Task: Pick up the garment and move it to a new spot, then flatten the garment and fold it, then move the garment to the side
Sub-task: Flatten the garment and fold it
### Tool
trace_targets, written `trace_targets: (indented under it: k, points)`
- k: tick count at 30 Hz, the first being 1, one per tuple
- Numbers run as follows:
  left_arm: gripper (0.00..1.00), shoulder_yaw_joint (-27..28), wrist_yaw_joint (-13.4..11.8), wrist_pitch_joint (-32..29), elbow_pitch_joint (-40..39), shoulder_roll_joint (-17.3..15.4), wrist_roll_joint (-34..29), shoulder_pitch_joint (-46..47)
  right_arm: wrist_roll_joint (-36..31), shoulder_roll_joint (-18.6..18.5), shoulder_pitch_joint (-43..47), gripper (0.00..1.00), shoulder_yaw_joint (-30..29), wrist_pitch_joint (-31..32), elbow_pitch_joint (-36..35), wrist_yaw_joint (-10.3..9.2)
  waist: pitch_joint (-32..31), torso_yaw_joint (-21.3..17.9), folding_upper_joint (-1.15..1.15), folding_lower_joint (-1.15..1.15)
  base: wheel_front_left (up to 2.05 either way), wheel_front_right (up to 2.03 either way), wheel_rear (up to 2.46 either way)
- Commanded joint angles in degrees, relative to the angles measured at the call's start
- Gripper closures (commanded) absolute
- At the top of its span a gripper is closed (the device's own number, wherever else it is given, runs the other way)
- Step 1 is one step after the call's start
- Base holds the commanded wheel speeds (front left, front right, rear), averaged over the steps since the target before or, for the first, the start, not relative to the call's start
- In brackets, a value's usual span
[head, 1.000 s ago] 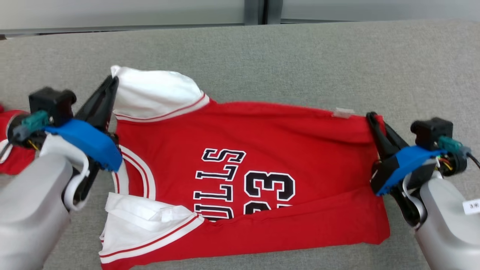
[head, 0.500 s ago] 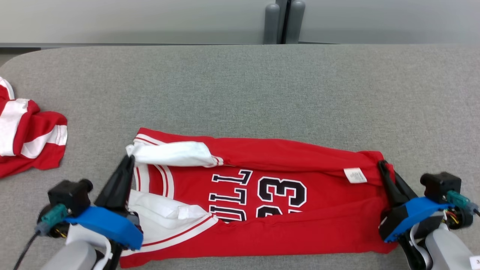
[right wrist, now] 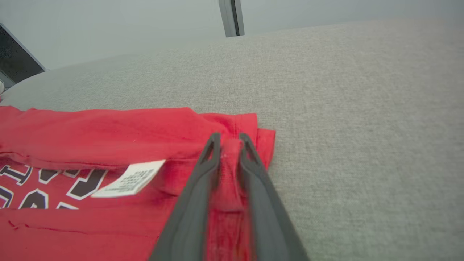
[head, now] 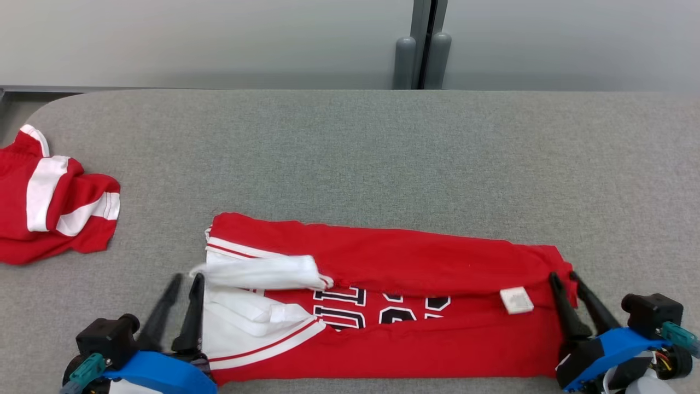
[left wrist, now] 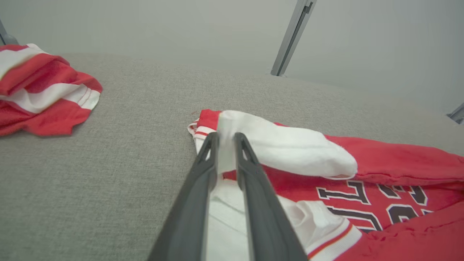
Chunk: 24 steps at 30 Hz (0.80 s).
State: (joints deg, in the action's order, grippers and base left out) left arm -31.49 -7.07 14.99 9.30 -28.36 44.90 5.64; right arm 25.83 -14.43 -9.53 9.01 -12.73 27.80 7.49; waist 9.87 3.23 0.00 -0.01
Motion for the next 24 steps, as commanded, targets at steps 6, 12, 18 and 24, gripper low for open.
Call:
trace_targets:
  k: [6,12,18,24]
  points:
    - [0.0,11.67,-1.5,0.25,-4.92,4.24,-10.03,-3.77,-0.33,-0.84,3.11,0.0,-3.33,-0.12,-5.59,0.01,-0.66,0.26,0.0,0.01,0.0,0.0,0.0]
    - [0.0,24.8,-1.39,0.25,-10.25,10.55,-19.92,-7.84,-2.28,0.29,3.59,0.0,-6.79,4.93,-3.95,0.01,-1.35,1.23,0.0,0.01,0.0,0.0,0.0]
    - [0.0,34.26,1.07,0.21,-11.05,15.31,-26.92,-10.42,-3.83,2.45,4.52,0.0,-8.54,8.08,-0.68,0.01,-1.51,2.63,0.0,0.01,0.0,0.0,0.0]
    - [0.0,37.3,4.23,0.21,-9.98,17.77,-32.94,-12.13,-4.61,4.21,5.8,0.0,-8.6,9.99,2.45,0.01,-1.82,2.82,0.0,0.01,0.0,0.0,0.0]
